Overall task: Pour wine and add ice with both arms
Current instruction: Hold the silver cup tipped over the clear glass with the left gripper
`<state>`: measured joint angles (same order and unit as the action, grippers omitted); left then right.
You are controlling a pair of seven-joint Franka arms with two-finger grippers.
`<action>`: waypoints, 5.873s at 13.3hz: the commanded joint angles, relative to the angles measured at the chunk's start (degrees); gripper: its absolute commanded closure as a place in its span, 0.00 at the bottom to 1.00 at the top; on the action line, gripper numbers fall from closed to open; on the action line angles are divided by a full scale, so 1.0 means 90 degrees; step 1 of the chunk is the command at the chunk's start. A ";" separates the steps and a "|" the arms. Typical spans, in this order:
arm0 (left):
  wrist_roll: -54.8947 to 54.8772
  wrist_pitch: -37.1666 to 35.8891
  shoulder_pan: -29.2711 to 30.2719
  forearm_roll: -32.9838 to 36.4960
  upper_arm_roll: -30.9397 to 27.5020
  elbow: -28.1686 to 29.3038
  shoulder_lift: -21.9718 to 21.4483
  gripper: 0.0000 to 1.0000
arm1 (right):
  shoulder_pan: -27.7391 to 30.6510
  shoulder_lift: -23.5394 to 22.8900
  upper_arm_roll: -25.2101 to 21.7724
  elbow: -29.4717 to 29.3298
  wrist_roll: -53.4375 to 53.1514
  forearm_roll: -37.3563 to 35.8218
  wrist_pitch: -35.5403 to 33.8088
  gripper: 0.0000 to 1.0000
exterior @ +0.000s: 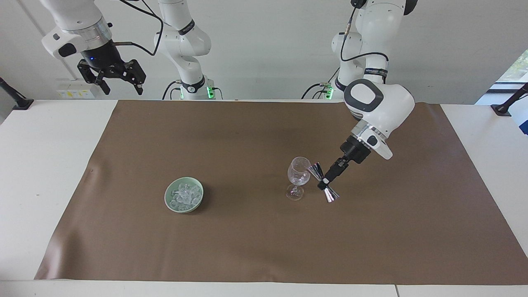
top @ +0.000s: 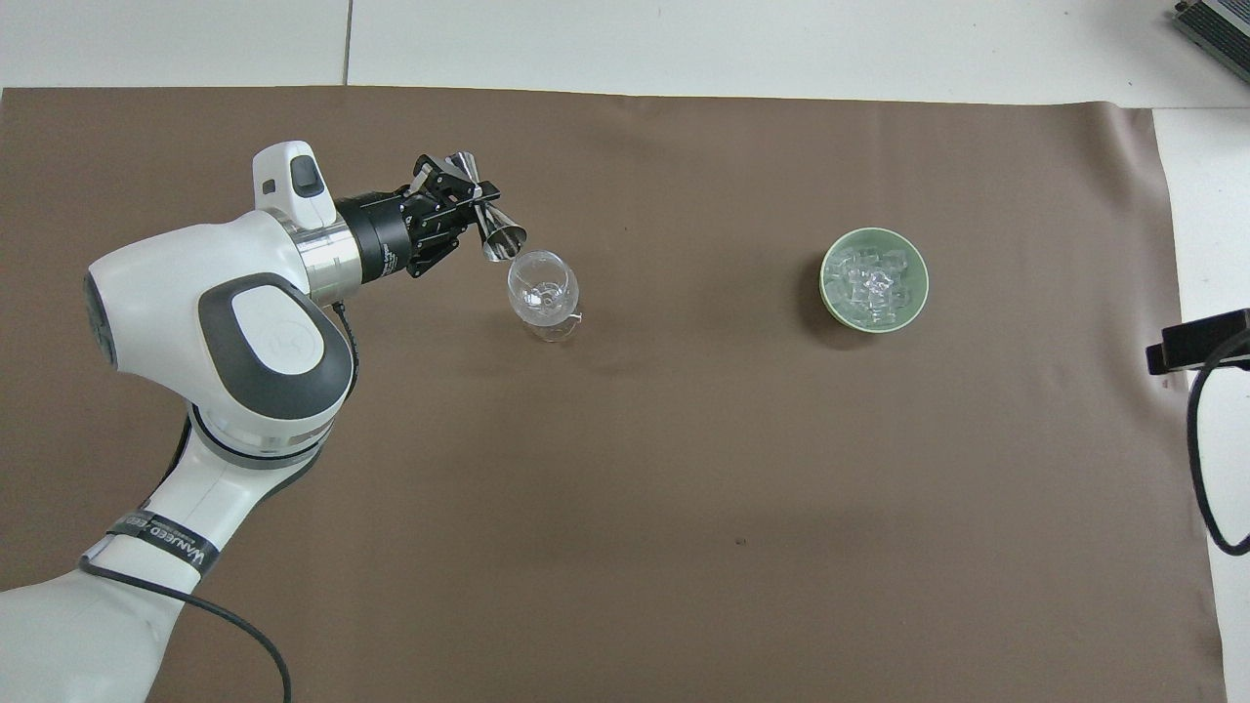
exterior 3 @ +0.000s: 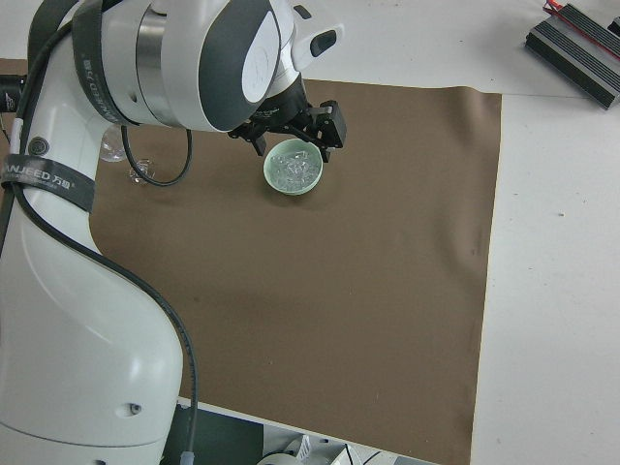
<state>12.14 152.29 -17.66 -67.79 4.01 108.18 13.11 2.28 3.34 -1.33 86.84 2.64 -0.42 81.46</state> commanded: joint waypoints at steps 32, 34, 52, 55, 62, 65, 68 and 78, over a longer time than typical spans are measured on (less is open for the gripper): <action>-0.0372 0.0589 -0.0226 -0.0143 0.0043 -0.0077 -0.0041 1.00 | 0.0001 0.0078 0.0001 0.0087 -0.0069 0.0066 0.0051 0.00; -0.0372 0.0599 -0.0275 -0.0144 0.0053 -0.0087 -0.0041 1.00 | 0.0001 0.0088 0.0001 0.0078 -0.0069 0.0066 0.0051 0.00; -0.0753 0.0579 -0.0294 -0.0163 0.0062 0.0401 -0.0383 1.00 | 0.0001 0.0078 0.0001 0.0087 -0.0069 0.0066 0.0051 0.00; -0.0753 0.0589 -0.0333 -0.0251 0.0062 0.0401 -0.0393 1.00 | 0.0001 0.0078 0.0001 0.0078 -0.0069 0.0066 0.0051 0.00; -0.0792 0.0589 -0.0353 -0.0241 0.0053 0.0460 -0.0432 1.00 | 0.0001 0.0078 0.0001 0.0078 -0.0069 0.0066 0.0051 0.00; -0.0860 0.0599 -0.0353 -0.0241 0.0053 0.0460 -0.0432 1.00 | 0.0001 0.0078 0.0001 0.0078 -0.0069 0.0066 0.0051 0.00; -0.0860 0.0667 -0.0362 -0.0241 0.0053 0.0460 -0.0432 1.00 | 0.0001 0.0088 0.0001 0.0078 -0.0069 0.0066 0.0051 0.00; -0.0900 0.0716 -0.0411 -0.0231 0.0053 0.0470 -0.0432 1.00 | 0.0001 0.0088 0.0001 0.0078 -0.0069 0.0066 0.0051 0.00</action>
<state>5.32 157.70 -20.25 -68.84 5.18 110.62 10.95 2.28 3.34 -1.33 86.84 2.64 -0.42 81.46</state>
